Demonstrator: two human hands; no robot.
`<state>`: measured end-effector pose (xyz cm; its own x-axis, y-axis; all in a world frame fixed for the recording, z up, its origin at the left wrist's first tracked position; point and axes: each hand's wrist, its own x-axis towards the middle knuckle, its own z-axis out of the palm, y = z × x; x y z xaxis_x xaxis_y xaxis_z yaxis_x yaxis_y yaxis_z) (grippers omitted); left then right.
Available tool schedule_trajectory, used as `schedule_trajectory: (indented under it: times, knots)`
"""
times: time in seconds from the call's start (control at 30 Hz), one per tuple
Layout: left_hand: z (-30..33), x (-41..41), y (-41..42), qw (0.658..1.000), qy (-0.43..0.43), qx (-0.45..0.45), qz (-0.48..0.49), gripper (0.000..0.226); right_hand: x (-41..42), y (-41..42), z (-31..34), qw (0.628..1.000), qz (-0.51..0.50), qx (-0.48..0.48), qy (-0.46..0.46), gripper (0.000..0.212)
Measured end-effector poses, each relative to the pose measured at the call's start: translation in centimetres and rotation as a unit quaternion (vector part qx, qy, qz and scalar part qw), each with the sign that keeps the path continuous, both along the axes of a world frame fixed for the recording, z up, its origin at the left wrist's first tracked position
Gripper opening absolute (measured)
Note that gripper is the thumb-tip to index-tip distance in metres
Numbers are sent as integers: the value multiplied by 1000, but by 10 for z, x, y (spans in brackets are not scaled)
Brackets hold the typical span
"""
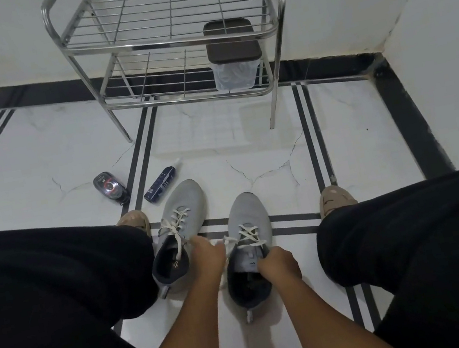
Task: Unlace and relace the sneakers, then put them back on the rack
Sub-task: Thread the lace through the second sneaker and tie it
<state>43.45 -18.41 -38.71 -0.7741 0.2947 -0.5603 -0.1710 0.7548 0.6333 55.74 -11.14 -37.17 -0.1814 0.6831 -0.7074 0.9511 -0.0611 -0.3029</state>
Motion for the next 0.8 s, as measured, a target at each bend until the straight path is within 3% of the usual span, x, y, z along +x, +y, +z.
schedule_trajectory:
  times: [0.07,0.17,0.37,0.53,0.63,0.7,0.8]
  knots:
    - [-5,13,-1,988,49,-63,-136,28,0,1,0,1000,17,8,-10,30]
    - [-9,17,-2,960,74,-135,-233,27,1,2,0,999,35,17,-26,30]
    - [-9,9,-13,970,56,-202,-122,34,4,4,-1,999,26,21,-34,29]
    - [-15,18,-24,928,49,-305,-207,29,4,3,-2,995,71,33,-57,27]
    - [-16,19,-23,928,68,-295,-216,32,5,4,-3,993,92,42,-66,26]
    - [-13,15,-14,947,49,-260,-181,34,4,5,-5,991,106,40,-64,26]
    - [-7,9,6,985,-141,-98,-7,35,2,4,-6,990,123,30,-57,27]
